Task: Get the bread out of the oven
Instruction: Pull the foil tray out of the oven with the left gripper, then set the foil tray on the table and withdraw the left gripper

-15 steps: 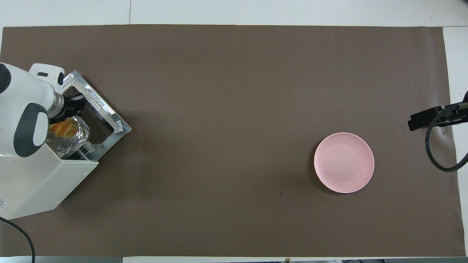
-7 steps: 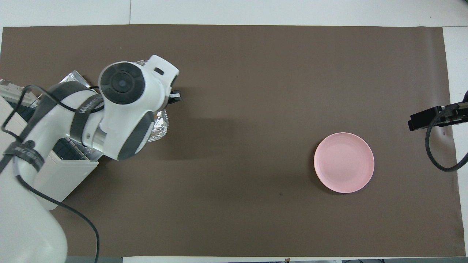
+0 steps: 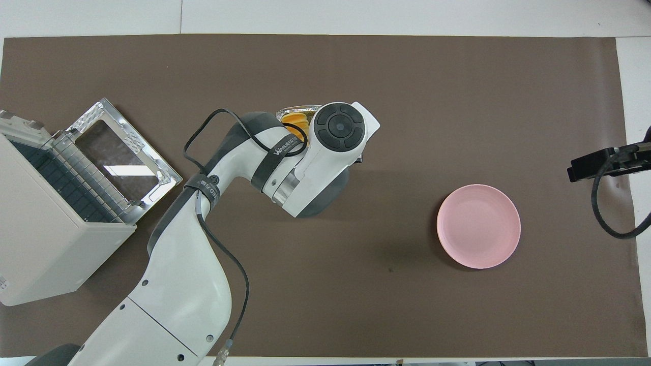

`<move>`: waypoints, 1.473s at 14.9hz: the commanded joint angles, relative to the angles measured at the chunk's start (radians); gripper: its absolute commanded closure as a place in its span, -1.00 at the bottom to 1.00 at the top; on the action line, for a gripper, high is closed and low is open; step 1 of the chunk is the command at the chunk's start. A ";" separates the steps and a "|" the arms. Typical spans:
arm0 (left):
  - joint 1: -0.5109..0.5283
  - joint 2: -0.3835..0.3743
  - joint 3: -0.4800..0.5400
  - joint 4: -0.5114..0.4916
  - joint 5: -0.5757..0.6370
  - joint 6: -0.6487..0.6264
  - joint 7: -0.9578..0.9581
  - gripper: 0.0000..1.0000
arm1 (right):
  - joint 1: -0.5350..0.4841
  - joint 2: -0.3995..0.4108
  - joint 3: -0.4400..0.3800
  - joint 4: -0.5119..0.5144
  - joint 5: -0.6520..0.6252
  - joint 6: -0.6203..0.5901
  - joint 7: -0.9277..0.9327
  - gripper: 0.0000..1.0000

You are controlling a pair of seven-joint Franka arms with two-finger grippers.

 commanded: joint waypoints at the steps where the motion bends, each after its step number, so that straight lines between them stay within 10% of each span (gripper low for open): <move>1: -0.010 0.001 0.015 -0.001 -0.024 0.029 0.023 1.00 | -0.021 -0.025 0.016 -0.026 -0.006 -0.002 -0.022 -1.00; 4: -0.030 -0.007 0.018 -0.015 -0.068 0.030 0.017 0.87 | -0.021 -0.025 0.016 -0.026 -0.007 -0.002 -0.022 -1.00; 6: -0.038 -0.013 0.025 -0.015 -0.058 -0.005 -0.017 -0.86 | -0.022 -0.025 0.016 -0.026 -0.006 -0.002 -0.022 -1.00; 7: -0.046 -0.019 0.026 -0.009 -0.053 -0.039 -0.040 -1.00 | -0.022 -0.025 0.016 -0.026 -0.006 -0.002 -0.022 -1.00; 11: -0.031 -0.109 0.116 0.001 -0.065 -0.122 -0.054 -1.00 | -0.024 -0.025 0.011 -0.026 -0.006 -0.001 -0.019 -1.00; 19: 0.486 -0.414 0.126 -0.035 -0.189 -0.442 0.209 -1.00 | -0.005 -0.057 0.017 -0.055 0.009 -0.018 -0.050 -1.00; 22: 0.523 -0.491 0.141 -0.070 -0.176 -0.629 0.423 -1.00 | 0.119 -0.052 0.023 -0.135 0.014 0.103 0.159 -1.00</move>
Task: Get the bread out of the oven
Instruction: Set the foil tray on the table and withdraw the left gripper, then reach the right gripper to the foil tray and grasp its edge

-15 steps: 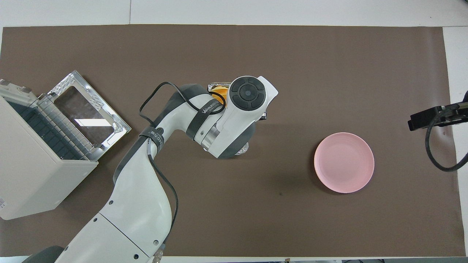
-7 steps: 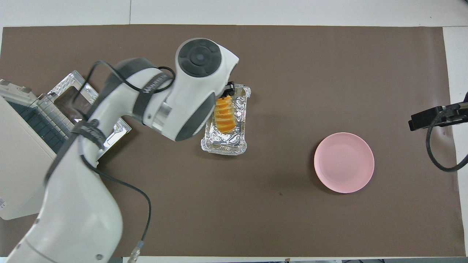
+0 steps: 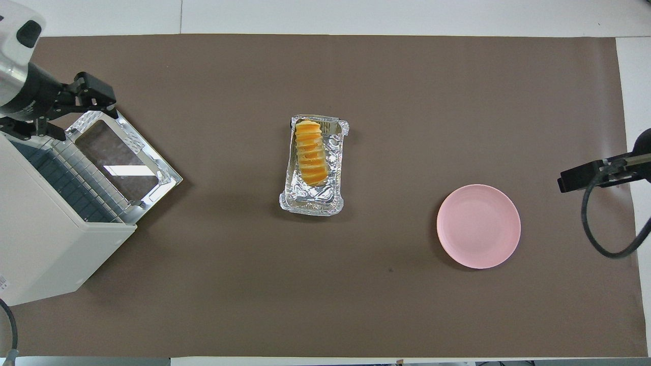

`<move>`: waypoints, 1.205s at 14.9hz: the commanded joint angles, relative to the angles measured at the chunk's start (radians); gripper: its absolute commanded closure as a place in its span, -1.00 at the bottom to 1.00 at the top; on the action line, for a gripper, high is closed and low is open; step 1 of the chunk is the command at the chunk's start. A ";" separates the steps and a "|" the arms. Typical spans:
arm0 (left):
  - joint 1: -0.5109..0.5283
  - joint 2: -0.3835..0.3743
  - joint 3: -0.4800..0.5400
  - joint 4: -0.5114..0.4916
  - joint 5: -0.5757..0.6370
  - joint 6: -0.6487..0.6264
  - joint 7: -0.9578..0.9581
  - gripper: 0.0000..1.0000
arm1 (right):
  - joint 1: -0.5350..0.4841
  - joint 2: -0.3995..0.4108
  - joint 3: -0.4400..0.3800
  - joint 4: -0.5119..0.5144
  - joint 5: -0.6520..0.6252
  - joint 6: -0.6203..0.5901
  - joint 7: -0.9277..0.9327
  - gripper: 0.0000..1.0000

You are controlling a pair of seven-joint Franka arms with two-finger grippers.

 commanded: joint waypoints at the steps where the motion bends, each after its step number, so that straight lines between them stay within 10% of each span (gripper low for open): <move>1: -0.007 -0.088 0.007 -0.081 0.012 -0.107 0.112 -1.00 | 0.118 -0.014 0.008 -0.114 0.007 0.134 0.190 -1.00; 8: 0.040 -0.295 -0.025 -0.293 0.025 -0.137 0.142 -1.00 | 0.366 0.319 0.008 -0.081 0.056 0.532 0.638 -1.00; 10: 0.057 -0.287 -0.045 -0.286 0.026 -0.085 0.175 -1.00 | 0.473 0.672 0.001 0.251 0.001 0.550 0.876 -1.00; 18: 0.085 -0.251 -0.062 -0.205 0.034 -0.135 0.231 -1.00 | 0.473 0.744 -0.001 0.202 -0.088 0.638 0.887 -1.00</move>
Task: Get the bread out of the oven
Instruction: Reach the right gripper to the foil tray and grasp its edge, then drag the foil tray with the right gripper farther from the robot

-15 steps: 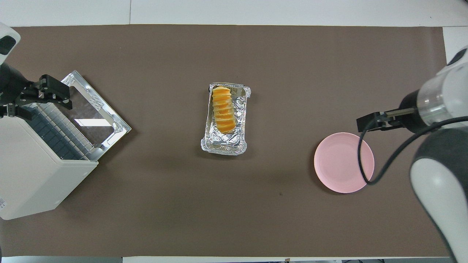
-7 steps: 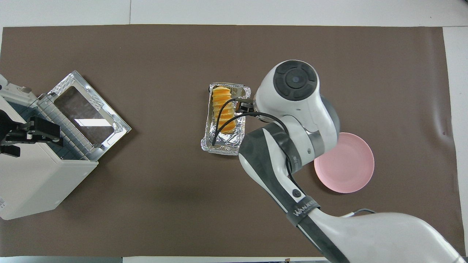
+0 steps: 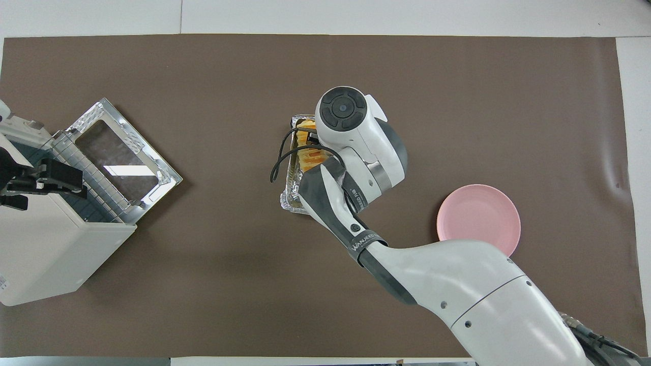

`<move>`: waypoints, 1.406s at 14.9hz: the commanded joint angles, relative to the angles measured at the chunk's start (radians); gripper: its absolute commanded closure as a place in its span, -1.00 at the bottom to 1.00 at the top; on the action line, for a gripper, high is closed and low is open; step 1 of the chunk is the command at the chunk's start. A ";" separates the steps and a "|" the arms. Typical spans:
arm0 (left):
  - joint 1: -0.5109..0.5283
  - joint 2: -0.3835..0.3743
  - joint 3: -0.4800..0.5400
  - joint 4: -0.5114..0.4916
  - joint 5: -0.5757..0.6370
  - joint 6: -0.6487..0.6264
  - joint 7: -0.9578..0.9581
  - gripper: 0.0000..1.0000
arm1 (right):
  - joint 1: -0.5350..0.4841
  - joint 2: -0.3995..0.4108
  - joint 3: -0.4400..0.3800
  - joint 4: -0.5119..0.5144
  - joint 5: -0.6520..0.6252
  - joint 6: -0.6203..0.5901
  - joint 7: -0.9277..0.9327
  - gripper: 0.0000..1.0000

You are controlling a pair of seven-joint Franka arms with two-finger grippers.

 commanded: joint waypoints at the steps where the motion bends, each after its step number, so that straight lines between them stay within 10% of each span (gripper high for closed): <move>1: 0.023 0.014 -0.015 0.037 0.017 -0.028 0.031 -1.00 | -0.002 0.008 0.005 -0.009 -0.027 0.005 0.018 -0.78; 3: 0.023 0.000 -0.015 0.007 0.017 -0.027 0.057 -1.00 | -0.006 0.008 0.005 -0.014 -0.026 0.026 0.032 0.76; 4: 0.020 0.002 -0.015 0.016 0.017 -0.027 0.048 -1.00 | -0.006 0.010 0.006 -0.014 -0.026 0.037 0.032 1.00; 13: 0.023 0.000 -0.012 0.016 0.017 -0.028 0.047 -1.00 | -0.072 -0.012 0.013 0.041 0.010 -0.076 0.002 1.00; 21: 0.023 0.000 -0.012 0.016 0.017 -0.028 0.047 -1.00 | -0.359 -0.001 0.013 0.239 0.097 -0.309 -0.587 1.00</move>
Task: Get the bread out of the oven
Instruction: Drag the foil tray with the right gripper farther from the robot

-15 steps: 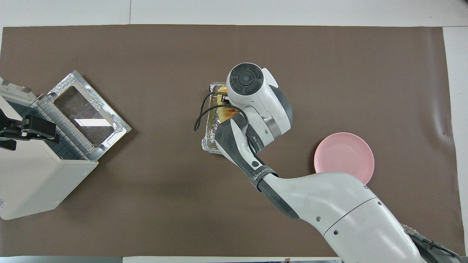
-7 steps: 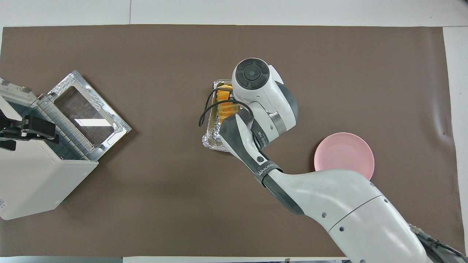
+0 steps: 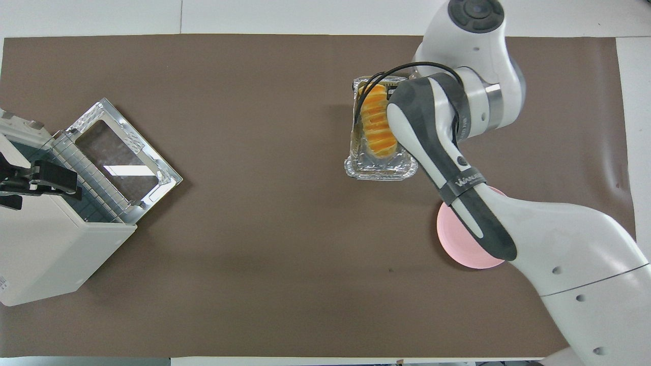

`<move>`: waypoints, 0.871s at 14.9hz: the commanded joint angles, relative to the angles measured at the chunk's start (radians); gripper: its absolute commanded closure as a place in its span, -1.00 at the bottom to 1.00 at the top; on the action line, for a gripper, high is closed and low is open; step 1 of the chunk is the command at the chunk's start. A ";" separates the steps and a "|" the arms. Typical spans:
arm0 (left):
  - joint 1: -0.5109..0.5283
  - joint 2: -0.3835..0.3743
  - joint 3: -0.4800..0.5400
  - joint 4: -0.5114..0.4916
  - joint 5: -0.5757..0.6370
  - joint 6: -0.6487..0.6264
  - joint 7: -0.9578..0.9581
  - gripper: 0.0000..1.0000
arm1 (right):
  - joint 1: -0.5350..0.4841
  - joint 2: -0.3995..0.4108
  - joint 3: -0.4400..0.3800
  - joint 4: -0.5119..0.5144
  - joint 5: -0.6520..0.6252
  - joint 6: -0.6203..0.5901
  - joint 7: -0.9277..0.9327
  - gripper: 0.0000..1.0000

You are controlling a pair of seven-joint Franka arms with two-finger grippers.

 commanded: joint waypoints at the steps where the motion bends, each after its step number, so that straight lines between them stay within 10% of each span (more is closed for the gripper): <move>1: 0.014 -0.001 -0.010 0.007 0.016 -0.018 0.014 -1.00 | -0.084 0.019 0.009 0.018 -0.003 -0.015 -0.193 1.00; 6: 0.014 -0.001 -0.010 0.007 0.016 -0.018 0.014 -1.00 | -0.238 0.051 0.009 -0.019 -0.060 0.127 -0.511 1.00; 13: 0.014 -0.001 -0.010 0.007 0.016 -0.018 0.014 -1.00 | -0.284 0.048 0.009 -0.139 -0.034 0.252 -0.452 1.00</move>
